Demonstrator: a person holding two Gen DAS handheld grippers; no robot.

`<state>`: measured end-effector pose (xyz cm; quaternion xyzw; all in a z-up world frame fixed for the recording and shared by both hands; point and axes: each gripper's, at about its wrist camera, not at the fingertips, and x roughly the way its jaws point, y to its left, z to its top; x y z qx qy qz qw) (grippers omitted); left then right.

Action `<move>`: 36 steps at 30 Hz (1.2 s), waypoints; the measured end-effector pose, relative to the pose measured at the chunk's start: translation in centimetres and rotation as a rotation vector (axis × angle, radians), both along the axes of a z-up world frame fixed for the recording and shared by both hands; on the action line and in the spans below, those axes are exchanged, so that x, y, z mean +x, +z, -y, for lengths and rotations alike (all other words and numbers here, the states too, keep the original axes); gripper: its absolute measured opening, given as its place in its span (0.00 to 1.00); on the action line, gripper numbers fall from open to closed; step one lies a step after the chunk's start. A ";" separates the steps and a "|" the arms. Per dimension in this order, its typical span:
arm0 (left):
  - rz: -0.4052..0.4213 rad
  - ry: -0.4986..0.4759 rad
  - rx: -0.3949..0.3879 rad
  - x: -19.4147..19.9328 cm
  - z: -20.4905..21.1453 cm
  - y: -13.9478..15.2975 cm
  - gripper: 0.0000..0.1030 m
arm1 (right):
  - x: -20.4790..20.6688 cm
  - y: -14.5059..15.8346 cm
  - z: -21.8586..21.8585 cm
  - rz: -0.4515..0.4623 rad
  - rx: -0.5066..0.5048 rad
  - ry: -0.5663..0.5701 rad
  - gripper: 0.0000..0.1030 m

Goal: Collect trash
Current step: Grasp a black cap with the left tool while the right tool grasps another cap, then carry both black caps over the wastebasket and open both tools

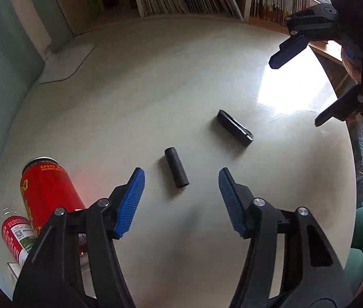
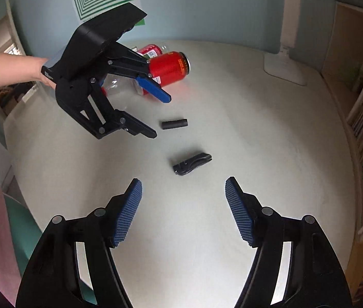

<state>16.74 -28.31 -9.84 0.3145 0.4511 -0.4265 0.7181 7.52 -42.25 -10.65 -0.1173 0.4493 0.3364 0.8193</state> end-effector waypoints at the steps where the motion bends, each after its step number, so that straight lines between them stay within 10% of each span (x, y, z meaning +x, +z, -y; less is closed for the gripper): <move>1: -0.011 0.005 -0.005 0.4 -0.1 -0.1 0.51 | 0.9 -0.5 -0.4 -0.023 0.000 -0.004 0.66; 7: -0.060 -0.008 -0.015 2.1 -0.4 -1.5 0.35 | 3.6 -3.3 -2.5 -0.140 -0.006 -0.065 0.57; 14: -0.050 -0.047 -0.030 2.5 0.1 -1.5 0.09 | 4.7 -3.9 -3.9 -0.127 -0.053 -0.114 0.16; 26: -0.082 -0.060 -0.108 0.6 -0.3 1.7 0.09 | 2.2 0.5 -0.8 -0.146 0.031 -0.153 0.16; 36: -0.130 -0.300 -0.147 -10.7 4.5 5.7 0.09 | -12.6 4.5 6.7 -0.134 0.078 -0.310 0.16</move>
